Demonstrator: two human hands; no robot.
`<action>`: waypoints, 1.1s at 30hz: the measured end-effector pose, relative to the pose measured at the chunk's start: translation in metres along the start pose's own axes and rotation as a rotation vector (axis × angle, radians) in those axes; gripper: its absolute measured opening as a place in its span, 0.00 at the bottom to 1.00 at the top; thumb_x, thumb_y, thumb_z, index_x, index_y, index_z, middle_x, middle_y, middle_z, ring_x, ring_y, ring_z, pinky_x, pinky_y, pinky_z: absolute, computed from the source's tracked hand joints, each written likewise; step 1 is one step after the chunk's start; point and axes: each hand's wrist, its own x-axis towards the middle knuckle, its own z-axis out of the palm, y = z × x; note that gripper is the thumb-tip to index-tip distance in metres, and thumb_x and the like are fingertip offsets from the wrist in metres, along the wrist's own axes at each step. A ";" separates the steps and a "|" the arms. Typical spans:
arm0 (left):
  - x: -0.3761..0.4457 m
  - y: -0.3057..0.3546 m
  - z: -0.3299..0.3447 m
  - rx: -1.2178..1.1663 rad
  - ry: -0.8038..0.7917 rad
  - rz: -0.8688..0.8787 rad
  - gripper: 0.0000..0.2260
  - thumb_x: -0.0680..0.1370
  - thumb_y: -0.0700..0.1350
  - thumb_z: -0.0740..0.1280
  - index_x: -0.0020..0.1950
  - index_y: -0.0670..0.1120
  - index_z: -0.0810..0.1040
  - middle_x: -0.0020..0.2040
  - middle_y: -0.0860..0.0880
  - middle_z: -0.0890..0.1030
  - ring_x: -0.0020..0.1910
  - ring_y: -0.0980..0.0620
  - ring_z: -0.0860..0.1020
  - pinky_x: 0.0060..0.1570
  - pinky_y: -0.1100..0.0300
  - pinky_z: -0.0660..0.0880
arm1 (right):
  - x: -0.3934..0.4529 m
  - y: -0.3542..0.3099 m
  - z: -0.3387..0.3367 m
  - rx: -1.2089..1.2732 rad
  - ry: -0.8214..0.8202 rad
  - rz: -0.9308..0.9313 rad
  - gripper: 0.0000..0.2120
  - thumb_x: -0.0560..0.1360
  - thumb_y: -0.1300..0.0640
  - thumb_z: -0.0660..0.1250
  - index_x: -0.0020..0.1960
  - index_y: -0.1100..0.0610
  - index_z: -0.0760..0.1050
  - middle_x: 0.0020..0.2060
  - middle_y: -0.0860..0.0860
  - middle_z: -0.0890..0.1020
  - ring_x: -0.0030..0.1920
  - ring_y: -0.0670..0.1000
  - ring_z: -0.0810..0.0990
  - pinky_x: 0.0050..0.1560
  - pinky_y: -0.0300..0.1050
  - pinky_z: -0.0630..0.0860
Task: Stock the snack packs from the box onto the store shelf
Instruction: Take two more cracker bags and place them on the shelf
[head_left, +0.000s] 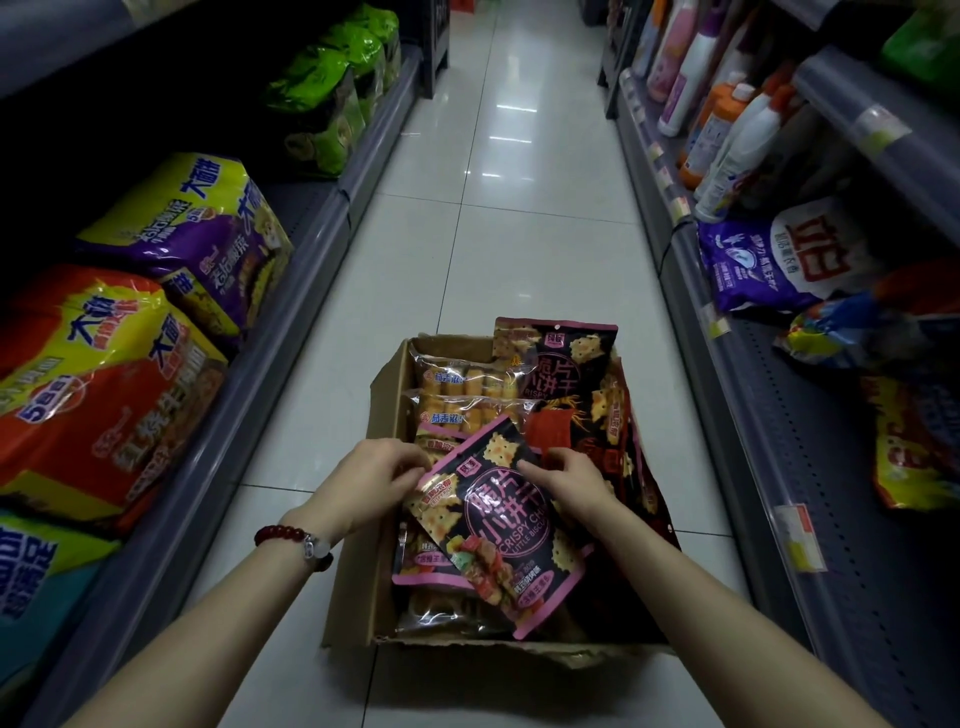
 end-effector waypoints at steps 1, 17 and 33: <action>0.000 -0.001 0.001 0.000 0.000 0.002 0.10 0.79 0.46 0.62 0.57 0.47 0.80 0.53 0.52 0.80 0.49 0.59 0.75 0.45 0.68 0.72 | 0.006 0.006 0.003 -0.037 -0.002 -0.019 0.42 0.57 0.28 0.72 0.61 0.55 0.75 0.57 0.50 0.77 0.54 0.51 0.78 0.57 0.48 0.77; -0.002 -0.003 0.012 -0.049 0.077 -0.043 0.10 0.79 0.45 0.61 0.55 0.47 0.80 0.51 0.52 0.80 0.50 0.56 0.76 0.41 0.71 0.67 | -0.025 0.011 -0.023 0.069 -0.156 -0.146 0.32 0.59 0.58 0.82 0.59 0.50 0.71 0.52 0.48 0.82 0.52 0.47 0.82 0.57 0.52 0.79; 0.033 0.005 0.058 -0.394 0.042 -0.440 0.30 0.76 0.50 0.67 0.73 0.43 0.58 0.67 0.44 0.73 0.61 0.46 0.76 0.56 0.53 0.76 | -0.044 -0.015 -0.095 0.581 0.447 -0.358 0.26 0.65 0.60 0.78 0.60 0.57 0.74 0.51 0.50 0.84 0.49 0.49 0.84 0.46 0.46 0.80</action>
